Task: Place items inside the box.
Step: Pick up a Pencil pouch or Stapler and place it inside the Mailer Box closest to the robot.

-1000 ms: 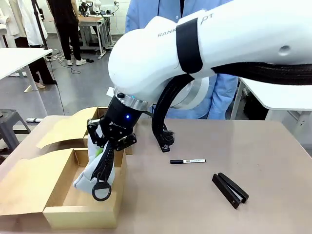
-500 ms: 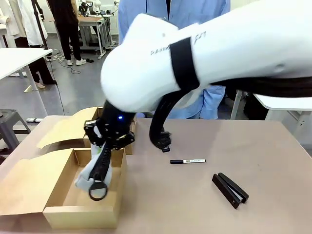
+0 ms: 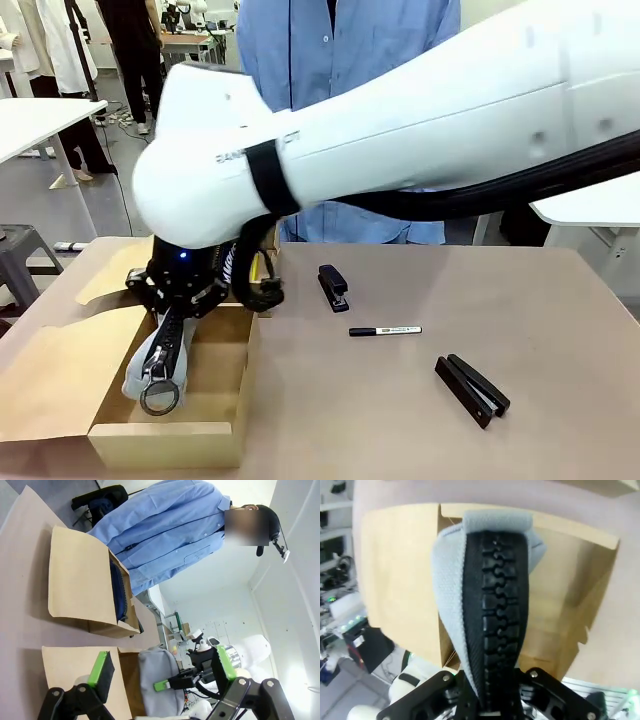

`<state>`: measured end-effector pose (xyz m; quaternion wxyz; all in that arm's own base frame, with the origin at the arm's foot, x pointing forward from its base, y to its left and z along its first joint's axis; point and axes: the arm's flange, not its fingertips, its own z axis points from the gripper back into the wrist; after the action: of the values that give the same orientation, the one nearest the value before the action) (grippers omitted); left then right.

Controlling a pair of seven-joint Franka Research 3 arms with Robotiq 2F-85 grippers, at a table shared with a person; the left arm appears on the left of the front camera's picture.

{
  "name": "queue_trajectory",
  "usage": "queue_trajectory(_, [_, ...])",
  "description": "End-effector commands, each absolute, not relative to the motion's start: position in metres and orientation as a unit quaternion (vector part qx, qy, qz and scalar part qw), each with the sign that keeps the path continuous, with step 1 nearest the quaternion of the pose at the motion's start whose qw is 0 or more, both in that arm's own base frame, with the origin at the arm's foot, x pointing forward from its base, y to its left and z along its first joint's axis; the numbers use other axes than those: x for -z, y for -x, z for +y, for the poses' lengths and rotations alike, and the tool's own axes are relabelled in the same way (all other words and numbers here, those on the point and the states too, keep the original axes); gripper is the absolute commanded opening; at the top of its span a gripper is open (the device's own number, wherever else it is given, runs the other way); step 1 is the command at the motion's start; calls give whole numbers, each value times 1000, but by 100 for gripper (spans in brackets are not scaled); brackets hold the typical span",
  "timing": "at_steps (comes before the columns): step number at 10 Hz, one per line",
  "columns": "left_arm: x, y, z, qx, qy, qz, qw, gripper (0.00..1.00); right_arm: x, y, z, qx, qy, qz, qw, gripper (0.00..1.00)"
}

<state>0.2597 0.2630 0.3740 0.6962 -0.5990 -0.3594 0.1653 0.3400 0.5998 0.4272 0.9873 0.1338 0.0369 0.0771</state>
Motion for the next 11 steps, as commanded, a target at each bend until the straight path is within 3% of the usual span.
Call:
queue_trajectory(1, [-375, -261, 261, -158, 600, -372, 690, 100, -433, -347, 643, -73, -89, 48, 992, 5])
queue_trajectory(6, [-375, -261, 261, -158, 600, -372, 690, 100, -374, -344, 655, -53, -43, 55, 996, 5])
queue_trajectory(11, [-375, -261, 261, -158, 600, -372, 690, 100, -351, -345, 648, -51, -62, 84, 993, 5])
